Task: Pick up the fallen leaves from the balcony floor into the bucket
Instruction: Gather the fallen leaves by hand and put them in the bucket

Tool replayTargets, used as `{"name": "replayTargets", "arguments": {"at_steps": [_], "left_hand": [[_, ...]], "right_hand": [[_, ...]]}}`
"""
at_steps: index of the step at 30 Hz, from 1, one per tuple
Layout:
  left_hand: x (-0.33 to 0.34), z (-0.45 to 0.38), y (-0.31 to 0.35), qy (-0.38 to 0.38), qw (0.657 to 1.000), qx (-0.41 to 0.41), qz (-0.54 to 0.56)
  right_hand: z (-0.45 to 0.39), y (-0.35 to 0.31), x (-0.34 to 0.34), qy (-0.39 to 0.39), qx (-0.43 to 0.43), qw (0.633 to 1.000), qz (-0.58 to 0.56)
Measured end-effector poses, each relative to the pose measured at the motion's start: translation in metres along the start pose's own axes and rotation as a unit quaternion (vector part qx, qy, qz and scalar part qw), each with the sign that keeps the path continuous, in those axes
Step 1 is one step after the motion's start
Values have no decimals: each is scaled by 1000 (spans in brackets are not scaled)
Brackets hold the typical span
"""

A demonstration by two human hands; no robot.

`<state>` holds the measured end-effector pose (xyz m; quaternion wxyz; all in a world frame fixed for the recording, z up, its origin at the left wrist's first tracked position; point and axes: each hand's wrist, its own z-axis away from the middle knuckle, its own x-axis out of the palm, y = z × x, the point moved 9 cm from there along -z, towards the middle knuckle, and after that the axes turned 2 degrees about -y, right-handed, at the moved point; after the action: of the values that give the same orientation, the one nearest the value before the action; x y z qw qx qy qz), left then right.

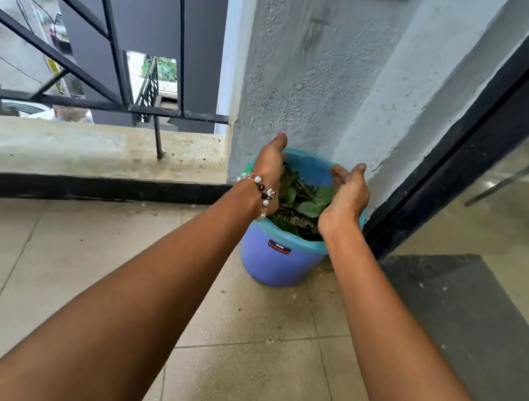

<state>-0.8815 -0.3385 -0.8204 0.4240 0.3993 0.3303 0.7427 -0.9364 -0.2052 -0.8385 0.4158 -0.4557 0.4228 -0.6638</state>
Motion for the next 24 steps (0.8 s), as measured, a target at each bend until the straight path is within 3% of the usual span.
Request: {"name": "replayTargets", "arguments": {"at_steps": [6,10,17,24], "left_hand": [[-29,15,-6,-16,994,25,101],[-73,55,-9,10,987,44,151],[-185,159,-19,110,972,83,192],[-325,303,-33,268,931,135,209]], "right_hand": [[34,8,14,-43,20,992,-115],[82,9,46,-112,49,983,-138],[195,31,106,-239,121,963,-30],[333,60,186,-406,175,895,66]]}}
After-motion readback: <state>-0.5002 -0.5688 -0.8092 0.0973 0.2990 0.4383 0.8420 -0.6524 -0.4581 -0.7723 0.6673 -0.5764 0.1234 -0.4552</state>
